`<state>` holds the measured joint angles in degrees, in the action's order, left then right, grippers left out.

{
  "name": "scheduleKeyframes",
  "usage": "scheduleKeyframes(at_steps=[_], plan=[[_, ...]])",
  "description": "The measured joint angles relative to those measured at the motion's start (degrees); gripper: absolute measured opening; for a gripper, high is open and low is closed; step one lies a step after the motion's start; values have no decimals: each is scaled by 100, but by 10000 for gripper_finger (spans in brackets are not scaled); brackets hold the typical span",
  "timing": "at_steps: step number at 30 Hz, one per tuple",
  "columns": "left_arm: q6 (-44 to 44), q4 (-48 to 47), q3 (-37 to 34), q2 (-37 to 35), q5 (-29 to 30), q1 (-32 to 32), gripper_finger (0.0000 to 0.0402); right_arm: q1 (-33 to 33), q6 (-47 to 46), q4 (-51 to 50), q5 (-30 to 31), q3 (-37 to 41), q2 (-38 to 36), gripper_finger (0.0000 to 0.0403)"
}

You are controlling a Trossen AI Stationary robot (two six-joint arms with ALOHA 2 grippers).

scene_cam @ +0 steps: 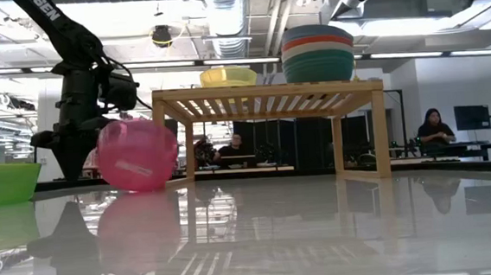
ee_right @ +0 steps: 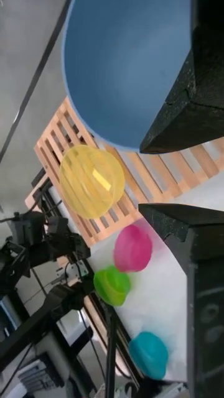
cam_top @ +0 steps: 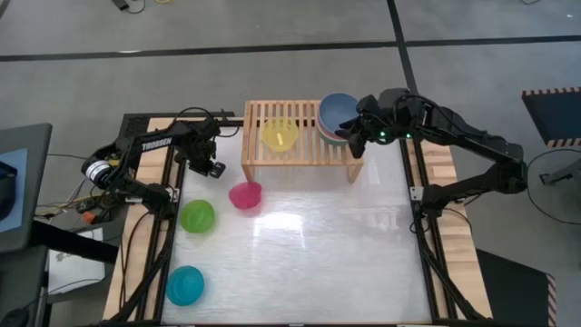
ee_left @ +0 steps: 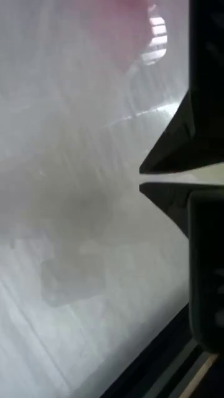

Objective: Place and stack bowls onto a shelf
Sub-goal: Stack the pink bowl on top of the yellow bowl on the shelf

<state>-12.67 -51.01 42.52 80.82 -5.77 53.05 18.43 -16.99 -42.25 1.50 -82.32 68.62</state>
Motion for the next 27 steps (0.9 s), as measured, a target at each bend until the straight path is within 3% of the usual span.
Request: scheduleKeyframes(at_steps=[7, 12, 20, 23, 27], plan=[[-118, -2, 0, -184, -4, -38, 23, -291, -206, -21, 173, 0, 4, 164], [-346, -4, 0, -827, -177, -133, 43, -428, -314, -19, 315, 0, 4, 164], [-1210, -5, 0, -2035, 33, -965, 72, -410, -316, 19, 317, 0, 4, 164], [-1472, -2, 0, -2247, 308, -1207, 75, -401, -290, 164, 317, 0, 4, 164], [-1833, 101, 0, -2354, 201, -1431, 76, -400, -212, 241, 315, 0, 4, 164]])
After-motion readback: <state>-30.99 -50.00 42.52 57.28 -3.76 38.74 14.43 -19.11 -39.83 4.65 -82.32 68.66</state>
